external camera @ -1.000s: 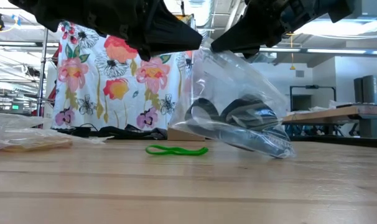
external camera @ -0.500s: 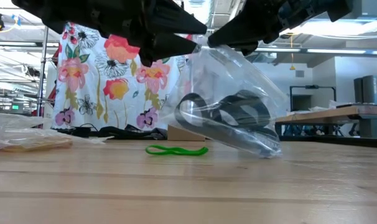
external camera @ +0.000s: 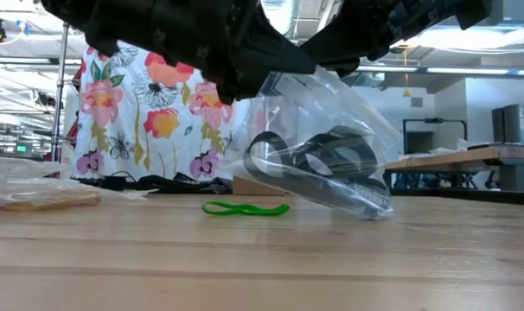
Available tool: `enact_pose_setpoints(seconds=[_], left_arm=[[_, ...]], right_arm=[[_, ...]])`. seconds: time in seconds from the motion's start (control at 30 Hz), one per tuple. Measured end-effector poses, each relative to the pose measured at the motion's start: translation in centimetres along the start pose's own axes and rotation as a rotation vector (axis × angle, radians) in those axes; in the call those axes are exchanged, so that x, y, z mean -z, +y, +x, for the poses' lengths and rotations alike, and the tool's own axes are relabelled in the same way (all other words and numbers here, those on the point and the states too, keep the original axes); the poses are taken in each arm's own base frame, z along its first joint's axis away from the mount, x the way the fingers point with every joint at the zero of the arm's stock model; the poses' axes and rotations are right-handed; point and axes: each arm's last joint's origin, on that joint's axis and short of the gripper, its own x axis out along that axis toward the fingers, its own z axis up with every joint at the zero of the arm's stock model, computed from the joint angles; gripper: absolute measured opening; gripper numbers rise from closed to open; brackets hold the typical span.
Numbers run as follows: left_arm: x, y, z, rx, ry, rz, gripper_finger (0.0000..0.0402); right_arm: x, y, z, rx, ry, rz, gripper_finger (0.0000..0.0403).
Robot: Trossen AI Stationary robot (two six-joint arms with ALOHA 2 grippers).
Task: Sort rubber bands
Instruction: Close the transparent zip bag
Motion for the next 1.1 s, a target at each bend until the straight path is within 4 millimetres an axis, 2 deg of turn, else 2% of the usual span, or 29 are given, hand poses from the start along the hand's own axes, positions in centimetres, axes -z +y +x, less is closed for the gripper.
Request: enact_pose_setpoints(seconds=[0.23,0.37,0.47,0.73,0.93,1.1], left_arm=[[-0.4,0.0,-0.3,0.002,-0.004,0.01,0.0226],[-0.1,0.1,-0.3,-0.004,0.031,0.018,0.0201],[-0.1,0.1,-0.3,-0.003,0.028,0.018,0.0164],[-0.2,0.1,-0.3,-0.002,0.018,0.032,0.0014],[-0.3,-0.1,-0.4,-0.067,-0.003,0.068,0.0001],[-0.7,-0.9,-1.1,-0.099,-0.029,0.105,0.0]], right_arm=[[0.1,0.0,0.0,0.0,0.005,-0.001,0.0017],[0.0,0.0,0.0,0.0,0.0,0.0,0.0017],[-0.1,0.0,0.0,0.0,-0.008,0.002,0.0017],[-0.1,-0.1,0.0,0.002,-0.008,0.003,0.0017],[-0.1,-0.1,0.0,0.002,-0.006,0.003,0.0017],[0.0,-0.1,0.0,0.002,0.004,0.004,0.0017]])
